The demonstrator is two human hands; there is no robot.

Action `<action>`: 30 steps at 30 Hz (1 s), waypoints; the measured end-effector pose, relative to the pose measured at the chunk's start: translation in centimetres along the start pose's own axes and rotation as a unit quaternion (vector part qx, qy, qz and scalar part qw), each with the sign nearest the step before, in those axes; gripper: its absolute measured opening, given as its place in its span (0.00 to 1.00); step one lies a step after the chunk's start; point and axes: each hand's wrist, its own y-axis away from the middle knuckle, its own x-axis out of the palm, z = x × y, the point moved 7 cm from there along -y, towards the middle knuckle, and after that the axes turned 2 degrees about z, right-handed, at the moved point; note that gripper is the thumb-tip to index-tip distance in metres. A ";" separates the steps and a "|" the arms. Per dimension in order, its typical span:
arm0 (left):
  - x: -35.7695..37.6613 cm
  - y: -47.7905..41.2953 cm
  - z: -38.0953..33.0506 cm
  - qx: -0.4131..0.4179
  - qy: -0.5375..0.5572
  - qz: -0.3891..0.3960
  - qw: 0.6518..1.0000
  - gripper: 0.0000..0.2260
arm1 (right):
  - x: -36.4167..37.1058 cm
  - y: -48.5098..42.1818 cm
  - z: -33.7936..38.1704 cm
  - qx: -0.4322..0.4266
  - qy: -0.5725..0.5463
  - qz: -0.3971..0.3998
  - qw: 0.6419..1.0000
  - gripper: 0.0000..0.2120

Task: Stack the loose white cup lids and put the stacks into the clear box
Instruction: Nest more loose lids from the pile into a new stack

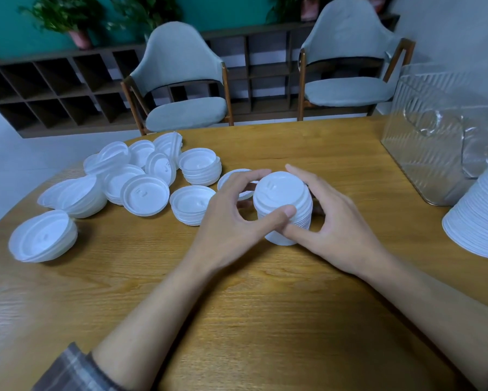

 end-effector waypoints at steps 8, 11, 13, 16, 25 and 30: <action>-0.2 -0.2 0.2 0.002 -0.006 0.014 1.000 0.25 | 0.6 -0.2 -0.2 -0.002 -0.003 0.045 0.999 0.45; -0.2 -0.2 0.0 0.011 -0.018 0.016 1.000 0.23 | 0.7 -0.2 -0.2 -0.003 -0.001 0.054 0.999 0.44; -0.1 -0.2 0.1 0.011 -0.028 0.019 0.999 0.24 | 0.6 -0.1 -0.3 -0.006 -0.002 0.058 0.998 0.42; 0.0 -0.1 0.1 0.007 -0.034 0.023 0.999 0.25 | 0.3 -0.1 -0.4 -0.009 0.000 0.047 0.999 0.41; 0.2 -0.1 0.4 -0.011 -0.021 0.029 0.999 0.24 | -0.1 -0.2 0.0 -0.017 0.008 0.020 1.000 0.44; 0.4 0.0 0.4 0.001 -0.034 0.029 0.999 0.26 | 0.2 -0.1 -0.1 -0.021 0.017 0.025 0.999 0.48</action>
